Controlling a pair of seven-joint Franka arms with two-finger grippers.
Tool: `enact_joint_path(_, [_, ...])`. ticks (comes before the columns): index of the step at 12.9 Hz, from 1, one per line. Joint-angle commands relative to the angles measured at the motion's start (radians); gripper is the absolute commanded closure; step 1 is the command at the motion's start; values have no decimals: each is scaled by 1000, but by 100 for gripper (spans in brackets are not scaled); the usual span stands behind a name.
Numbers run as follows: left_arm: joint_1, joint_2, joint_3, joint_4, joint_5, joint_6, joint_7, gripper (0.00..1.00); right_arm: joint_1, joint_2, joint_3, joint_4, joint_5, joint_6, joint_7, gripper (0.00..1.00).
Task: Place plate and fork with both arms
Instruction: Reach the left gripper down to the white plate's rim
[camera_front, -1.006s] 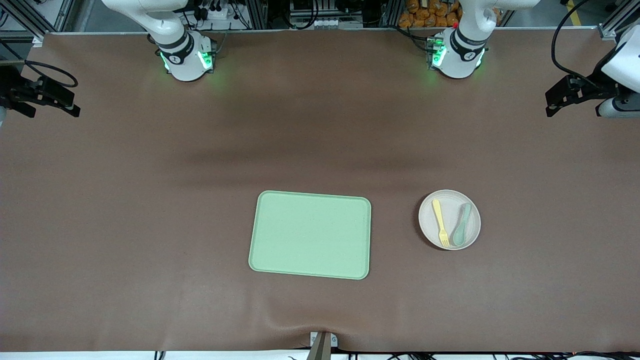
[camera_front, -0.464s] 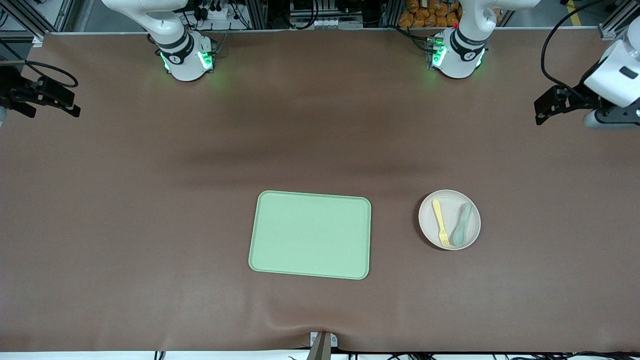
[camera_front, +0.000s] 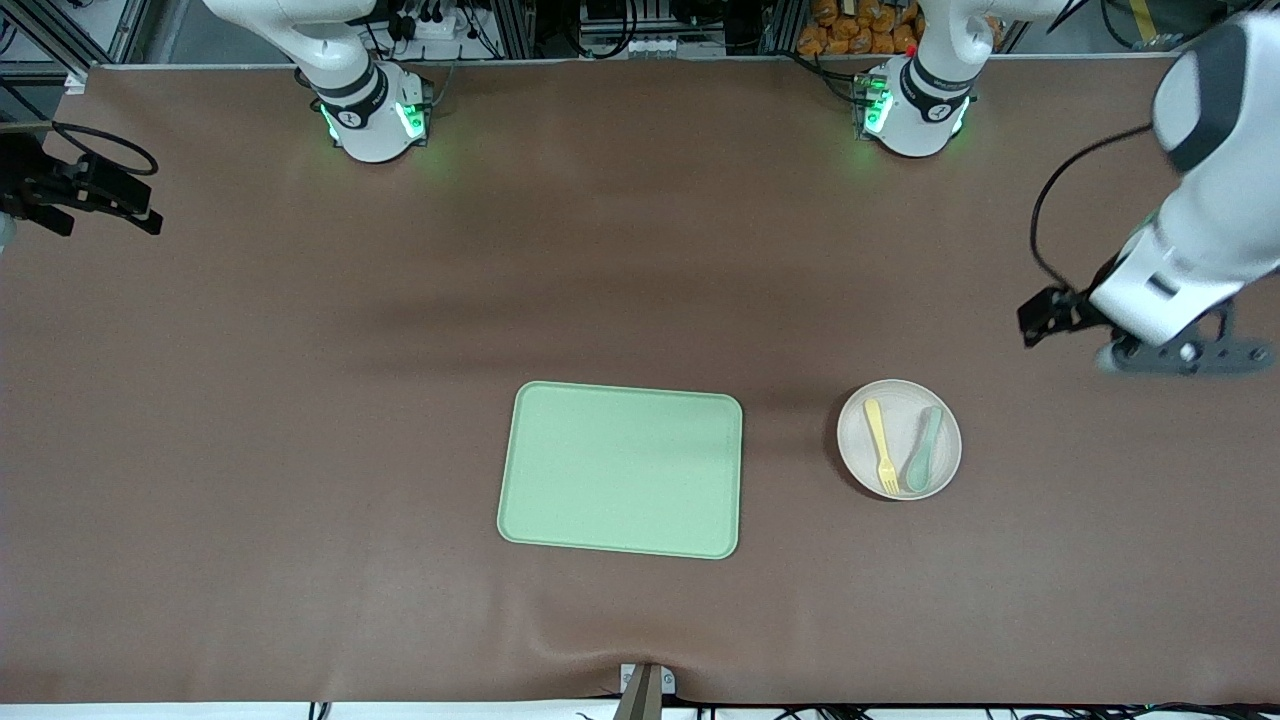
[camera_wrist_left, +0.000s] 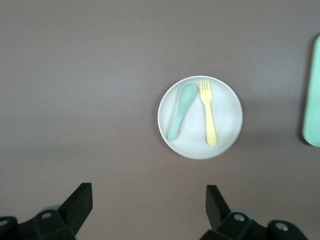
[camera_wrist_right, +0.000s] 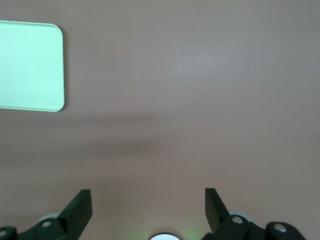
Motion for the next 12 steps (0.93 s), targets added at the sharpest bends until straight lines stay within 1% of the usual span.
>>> enact_joint_path(1, [40,57,1,-166,-13,294,-14,0,-10,-10,13,-10,-8,4,14,0])
enact_joint_path(2, [41,93,1,-197,-15,367,-16,0,-10,-10,13,-10,-8,4,14,0])
enact_joint_path(3, [49,126,1,-212,-16,408,-27,0,-10,-10,13,-12,-8,4,14,0])
enact_joint_path(6, [49,134,0,-215,-16,418,-73,0,-8,-10,13,-10,-8,4,14,0])
enact_joint_path(8, [47,150,-2,-235,-19,426,-77,0,-10,-10,13,-10,-8,3,14,0])
enact_joint_path(10, [50,198,-3,-234,-97,432,-77,0,-10,-10,13,-12,-8,3,14,0])
enact_joint_path(12, [49,250,-3,-232,-147,488,-76,0,-8,-10,13,-13,-8,4,14,0])
